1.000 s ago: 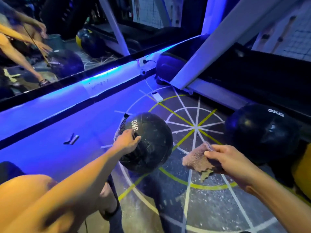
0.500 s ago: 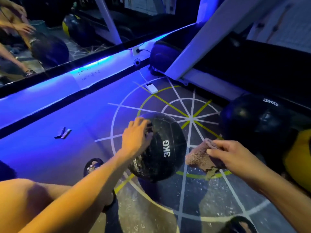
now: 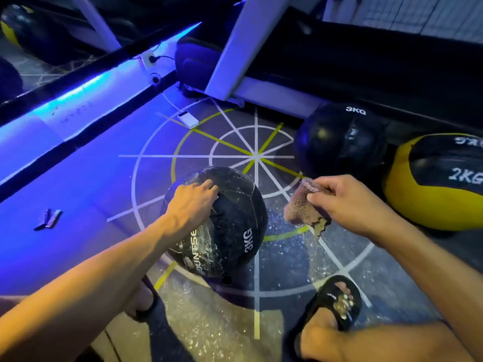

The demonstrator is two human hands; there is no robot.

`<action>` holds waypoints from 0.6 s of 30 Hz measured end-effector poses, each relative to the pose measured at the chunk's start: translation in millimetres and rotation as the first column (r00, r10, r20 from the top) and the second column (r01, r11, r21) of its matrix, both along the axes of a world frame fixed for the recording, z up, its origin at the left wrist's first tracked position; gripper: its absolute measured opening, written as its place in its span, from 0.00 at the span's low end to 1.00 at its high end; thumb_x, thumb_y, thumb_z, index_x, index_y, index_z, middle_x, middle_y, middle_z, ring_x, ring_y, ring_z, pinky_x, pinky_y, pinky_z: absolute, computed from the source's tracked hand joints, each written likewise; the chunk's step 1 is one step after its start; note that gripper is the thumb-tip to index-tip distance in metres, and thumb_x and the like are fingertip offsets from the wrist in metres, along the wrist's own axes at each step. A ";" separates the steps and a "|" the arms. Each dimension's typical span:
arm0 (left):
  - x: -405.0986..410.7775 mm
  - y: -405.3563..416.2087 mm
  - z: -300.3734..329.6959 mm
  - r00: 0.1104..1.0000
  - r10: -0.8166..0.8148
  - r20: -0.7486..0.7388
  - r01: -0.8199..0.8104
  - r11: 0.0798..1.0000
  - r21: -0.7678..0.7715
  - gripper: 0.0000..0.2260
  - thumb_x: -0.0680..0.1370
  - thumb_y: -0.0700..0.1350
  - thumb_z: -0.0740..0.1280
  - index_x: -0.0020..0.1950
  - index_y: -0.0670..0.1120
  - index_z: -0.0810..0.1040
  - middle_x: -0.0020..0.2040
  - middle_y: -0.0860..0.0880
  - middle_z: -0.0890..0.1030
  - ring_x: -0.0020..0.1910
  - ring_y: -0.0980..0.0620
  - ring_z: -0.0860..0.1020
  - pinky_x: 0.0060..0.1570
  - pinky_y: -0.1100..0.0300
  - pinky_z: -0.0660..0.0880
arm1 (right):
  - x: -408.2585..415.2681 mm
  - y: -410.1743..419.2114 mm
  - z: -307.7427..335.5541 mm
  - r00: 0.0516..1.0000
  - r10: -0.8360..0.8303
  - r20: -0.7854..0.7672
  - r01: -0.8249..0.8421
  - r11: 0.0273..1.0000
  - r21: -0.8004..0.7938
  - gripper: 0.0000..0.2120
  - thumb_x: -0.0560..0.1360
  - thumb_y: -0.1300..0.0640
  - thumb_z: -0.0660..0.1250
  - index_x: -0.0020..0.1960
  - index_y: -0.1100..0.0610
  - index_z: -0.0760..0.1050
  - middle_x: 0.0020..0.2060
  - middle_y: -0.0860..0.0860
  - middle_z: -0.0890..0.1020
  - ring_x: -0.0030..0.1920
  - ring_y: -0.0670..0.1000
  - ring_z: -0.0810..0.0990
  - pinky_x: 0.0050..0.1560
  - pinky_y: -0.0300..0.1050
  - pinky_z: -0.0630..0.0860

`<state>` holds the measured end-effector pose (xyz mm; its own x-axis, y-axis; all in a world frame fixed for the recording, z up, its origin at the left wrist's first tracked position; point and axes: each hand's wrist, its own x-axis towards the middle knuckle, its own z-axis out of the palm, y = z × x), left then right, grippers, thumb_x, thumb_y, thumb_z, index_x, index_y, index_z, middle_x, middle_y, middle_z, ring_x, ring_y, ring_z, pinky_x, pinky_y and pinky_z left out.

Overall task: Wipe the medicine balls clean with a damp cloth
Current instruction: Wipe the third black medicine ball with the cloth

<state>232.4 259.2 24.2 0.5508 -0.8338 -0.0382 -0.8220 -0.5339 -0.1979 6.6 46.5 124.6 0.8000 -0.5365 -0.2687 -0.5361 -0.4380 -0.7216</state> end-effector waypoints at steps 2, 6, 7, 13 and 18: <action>-7.1 -1.5 3.8 1.000 0.002 -0.019 -0.002 0.999 0.034 0.11 0.87 0.51 0.56 0.62 0.48 0.74 0.56 0.50 0.77 0.52 0.44 0.83 0.35 0.52 0.68 | -4.6 -2.6 1.7 1.000 0.014 0.002 -0.013 0.998 -0.058 0.06 0.78 0.56 0.67 0.47 0.50 0.83 0.35 0.51 0.84 0.36 0.52 0.81 0.44 0.56 0.80; -25.9 -8.6 12.9 0.999 -0.049 -0.018 0.050 0.996 0.077 0.13 0.87 0.53 0.55 0.60 0.48 0.74 0.55 0.50 0.77 0.51 0.43 0.82 0.37 0.51 0.70 | -14.9 -8.6 7.5 0.999 0.035 -0.021 -0.038 0.985 -0.169 0.07 0.78 0.57 0.66 0.47 0.49 0.82 0.32 0.48 0.83 0.33 0.48 0.80 0.34 0.47 0.73; -29.3 -11.7 16.8 0.999 -0.044 -0.025 0.046 0.997 0.069 0.13 0.87 0.53 0.56 0.59 0.47 0.75 0.55 0.50 0.78 0.51 0.42 0.82 0.38 0.51 0.70 | -16.9 -9.0 8.6 0.999 0.038 -0.030 -0.043 0.981 -0.188 0.07 0.79 0.57 0.66 0.47 0.49 0.82 0.33 0.48 0.83 0.33 0.47 0.80 0.33 0.45 0.72; -23.4 -21.7 29.6 0.980 0.089 -0.176 -0.118 0.979 -0.164 0.14 0.85 0.52 0.59 0.47 0.45 0.76 0.46 0.45 0.81 0.45 0.36 0.80 0.40 0.50 0.68 | -26.2 -11.2 4.6 0.997 0.053 -0.058 -0.065 0.972 -0.224 0.07 0.80 0.56 0.65 0.47 0.50 0.81 0.33 0.50 0.82 0.32 0.50 0.78 0.31 0.44 0.69; -3.1 1.2 -10.0 0.813 0.400 -0.423 -0.481 0.871 -0.101 0.13 0.83 0.47 0.61 0.41 0.43 0.74 0.47 0.38 0.82 0.46 0.34 0.79 0.43 0.50 0.74 | -38.8 -14.4 -1.9 0.996 0.024 -0.085 -0.044 0.967 -0.252 0.10 0.81 0.55 0.65 0.44 0.44 0.80 0.27 0.45 0.79 0.26 0.43 0.74 0.28 0.39 0.67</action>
